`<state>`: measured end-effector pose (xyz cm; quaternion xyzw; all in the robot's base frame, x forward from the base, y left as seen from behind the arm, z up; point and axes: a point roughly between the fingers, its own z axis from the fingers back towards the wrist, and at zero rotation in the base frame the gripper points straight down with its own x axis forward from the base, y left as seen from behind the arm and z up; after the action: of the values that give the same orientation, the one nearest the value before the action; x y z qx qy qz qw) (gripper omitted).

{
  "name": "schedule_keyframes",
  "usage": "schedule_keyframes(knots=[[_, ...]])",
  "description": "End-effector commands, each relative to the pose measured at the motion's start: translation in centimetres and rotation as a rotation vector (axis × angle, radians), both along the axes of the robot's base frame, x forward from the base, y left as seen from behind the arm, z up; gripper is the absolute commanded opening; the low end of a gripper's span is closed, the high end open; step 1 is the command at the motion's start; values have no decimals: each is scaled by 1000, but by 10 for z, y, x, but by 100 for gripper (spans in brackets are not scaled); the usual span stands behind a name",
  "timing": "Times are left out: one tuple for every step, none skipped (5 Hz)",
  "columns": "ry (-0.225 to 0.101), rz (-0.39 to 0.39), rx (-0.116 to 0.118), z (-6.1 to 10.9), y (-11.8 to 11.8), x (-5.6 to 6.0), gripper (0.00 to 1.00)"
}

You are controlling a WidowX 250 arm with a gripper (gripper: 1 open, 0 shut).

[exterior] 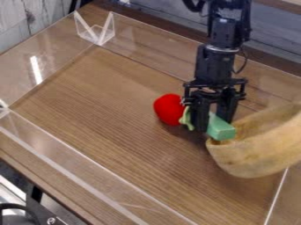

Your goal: Put the green block in the brown bowl

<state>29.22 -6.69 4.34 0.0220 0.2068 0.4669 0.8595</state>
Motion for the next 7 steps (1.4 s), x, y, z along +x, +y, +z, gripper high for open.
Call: schedule_keyframes(knots=[[-25,-4,-10,10,2,8,0],[-5,-11,-14,9,2,9,0],[16,-16,-19,9,3,8,0],[38,-23,-28,10,3,7,0],[58,-30,-36,12,3,6,0],[74,-39,-42,14,2,6,0],[89,-46,-48,16,2,5,0]])
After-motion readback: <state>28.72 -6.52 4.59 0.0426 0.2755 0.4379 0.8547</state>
